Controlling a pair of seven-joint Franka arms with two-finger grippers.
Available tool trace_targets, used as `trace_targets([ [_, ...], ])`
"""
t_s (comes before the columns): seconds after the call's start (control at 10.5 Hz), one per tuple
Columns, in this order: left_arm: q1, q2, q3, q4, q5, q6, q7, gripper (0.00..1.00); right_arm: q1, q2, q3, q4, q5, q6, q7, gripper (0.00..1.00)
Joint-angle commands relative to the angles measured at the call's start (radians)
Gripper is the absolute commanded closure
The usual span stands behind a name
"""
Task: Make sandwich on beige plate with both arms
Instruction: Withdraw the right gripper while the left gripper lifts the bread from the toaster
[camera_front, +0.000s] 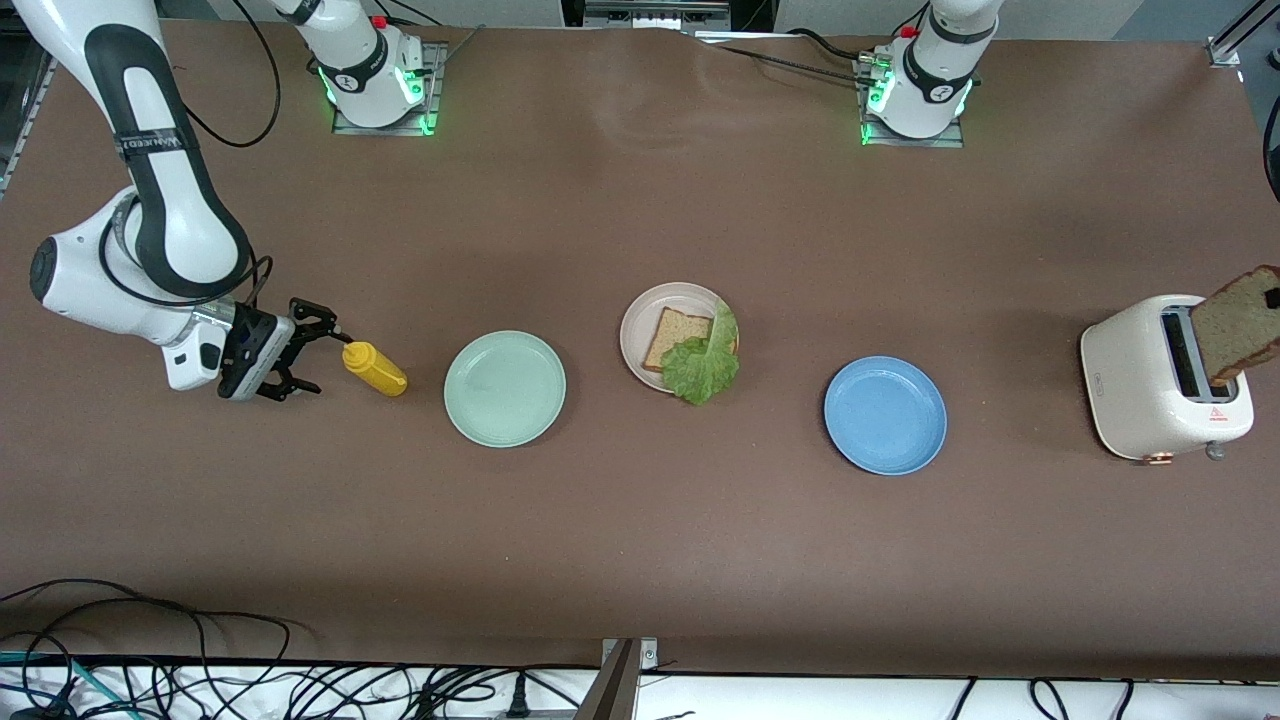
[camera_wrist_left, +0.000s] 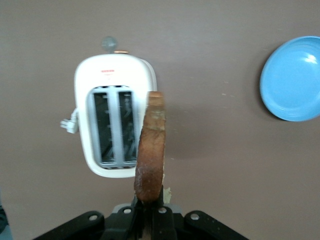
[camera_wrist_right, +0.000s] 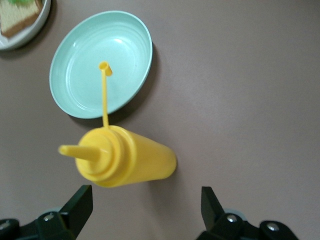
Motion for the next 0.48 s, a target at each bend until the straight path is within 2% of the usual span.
trace_targets([
  [0.0, -0.005, -0.018, -0.080, 0.020, -0.038, -0.096, -0.021, 1.00, 0.000, -0.054, -0.003, 0.003, -0.058, -0.046, 0.196, 0.04],
  [0.19, -0.023, -0.004, -0.166, 0.017, -0.063, -0.140, -0.101, 1.00, -0.002, -0.089, -0.004, 0.023, -0.092, -0.133, 0.388, 0.04],
  [0.38, -0.130, 0.049, -0.188, 0.005, -0.077, -0.147, -0.119, 1.00, -0.002, -0.155, -0.001, 0.055, -0.235, -0.226, 0.685, 0.04],
])
